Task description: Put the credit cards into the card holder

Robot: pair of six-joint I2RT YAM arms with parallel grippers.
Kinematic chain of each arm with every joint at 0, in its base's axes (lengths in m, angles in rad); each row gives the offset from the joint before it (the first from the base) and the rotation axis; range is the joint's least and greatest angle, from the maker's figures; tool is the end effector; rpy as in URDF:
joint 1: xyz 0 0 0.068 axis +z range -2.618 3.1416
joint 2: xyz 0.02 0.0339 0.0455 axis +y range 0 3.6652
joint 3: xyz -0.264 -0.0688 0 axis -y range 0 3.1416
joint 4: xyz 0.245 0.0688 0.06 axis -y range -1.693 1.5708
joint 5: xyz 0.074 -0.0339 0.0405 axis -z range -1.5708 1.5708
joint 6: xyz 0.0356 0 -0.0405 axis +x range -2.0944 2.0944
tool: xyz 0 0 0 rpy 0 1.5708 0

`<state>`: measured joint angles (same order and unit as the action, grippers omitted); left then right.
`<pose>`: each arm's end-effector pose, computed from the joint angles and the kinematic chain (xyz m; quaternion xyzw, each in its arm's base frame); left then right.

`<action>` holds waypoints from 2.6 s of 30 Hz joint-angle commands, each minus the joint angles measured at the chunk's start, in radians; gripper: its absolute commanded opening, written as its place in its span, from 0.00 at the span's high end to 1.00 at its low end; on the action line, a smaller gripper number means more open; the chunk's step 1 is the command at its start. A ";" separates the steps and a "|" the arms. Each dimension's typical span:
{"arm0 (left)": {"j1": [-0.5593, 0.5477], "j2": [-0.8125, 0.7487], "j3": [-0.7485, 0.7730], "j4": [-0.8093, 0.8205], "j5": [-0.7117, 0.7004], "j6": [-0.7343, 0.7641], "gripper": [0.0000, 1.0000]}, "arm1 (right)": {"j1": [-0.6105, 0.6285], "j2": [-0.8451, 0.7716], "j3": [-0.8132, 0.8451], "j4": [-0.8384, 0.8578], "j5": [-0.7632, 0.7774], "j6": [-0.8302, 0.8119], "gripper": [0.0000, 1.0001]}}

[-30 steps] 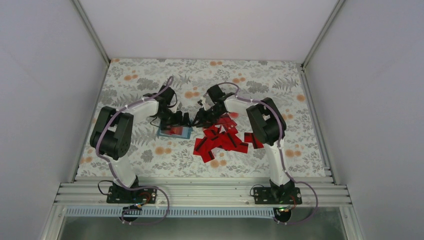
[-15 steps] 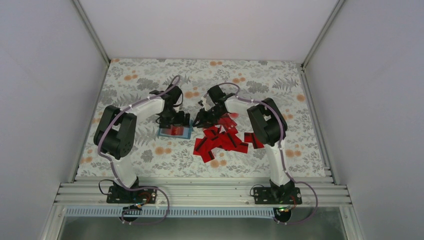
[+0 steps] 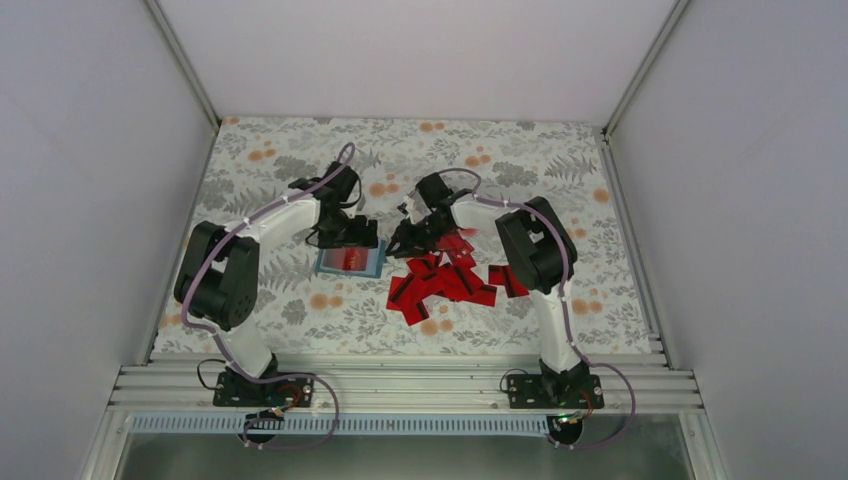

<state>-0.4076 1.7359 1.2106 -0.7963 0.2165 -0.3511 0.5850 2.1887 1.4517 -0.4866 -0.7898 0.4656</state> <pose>0.3020 -0.1387 0.1976 0.0413 0.9857 -0.1453 0.0751 0.3432 0.2576 0.1153 0.1206 -0.9036 -0.4078 0.0521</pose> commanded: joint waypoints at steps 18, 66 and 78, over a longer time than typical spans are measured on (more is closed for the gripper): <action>0.011 0.072 -0.118 0.151 0.118 -0.001 0.09 | 0.052 0.009 -0.004 0.004 0.046 0.038 0.72; 0.054 -0.150 -0.128 0.147 0.256 -0.077 0.11 | -0.050 -0.093 0.074 -0.165 0.155 -0.073 0.72; 0.073 -0.134 -0.199 0.173 0.185 -0.045 0.49 | -0.047 -0.111 0.023 -0.013 -0.074 0.003 0.67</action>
<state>-0.3336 1.5906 1.0374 -0.6331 0.4332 -0.4110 0.5381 2.1059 1.5055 -0.5976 -0.7315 0.4271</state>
